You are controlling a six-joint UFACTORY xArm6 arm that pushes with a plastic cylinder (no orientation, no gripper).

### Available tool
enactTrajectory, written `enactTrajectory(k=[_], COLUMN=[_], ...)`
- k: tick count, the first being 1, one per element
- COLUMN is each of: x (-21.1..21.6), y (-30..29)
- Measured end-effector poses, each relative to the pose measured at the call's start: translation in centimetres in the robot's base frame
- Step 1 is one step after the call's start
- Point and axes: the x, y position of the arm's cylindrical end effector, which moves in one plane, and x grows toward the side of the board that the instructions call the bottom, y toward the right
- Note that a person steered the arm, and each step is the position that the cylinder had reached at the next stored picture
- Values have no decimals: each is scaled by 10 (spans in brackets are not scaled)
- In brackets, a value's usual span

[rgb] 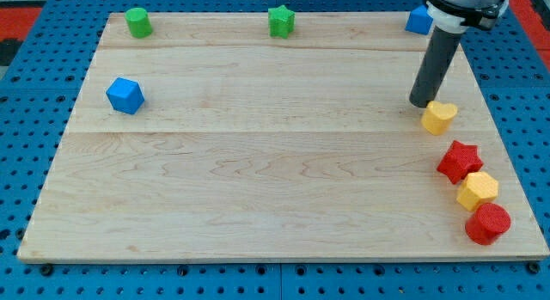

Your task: Push the blue cube to center

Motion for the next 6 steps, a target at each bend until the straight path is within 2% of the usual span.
enactTrajectory(k=[1,2,3,6], x=[7,6,6,27], y=[2,-26,-92,-418])
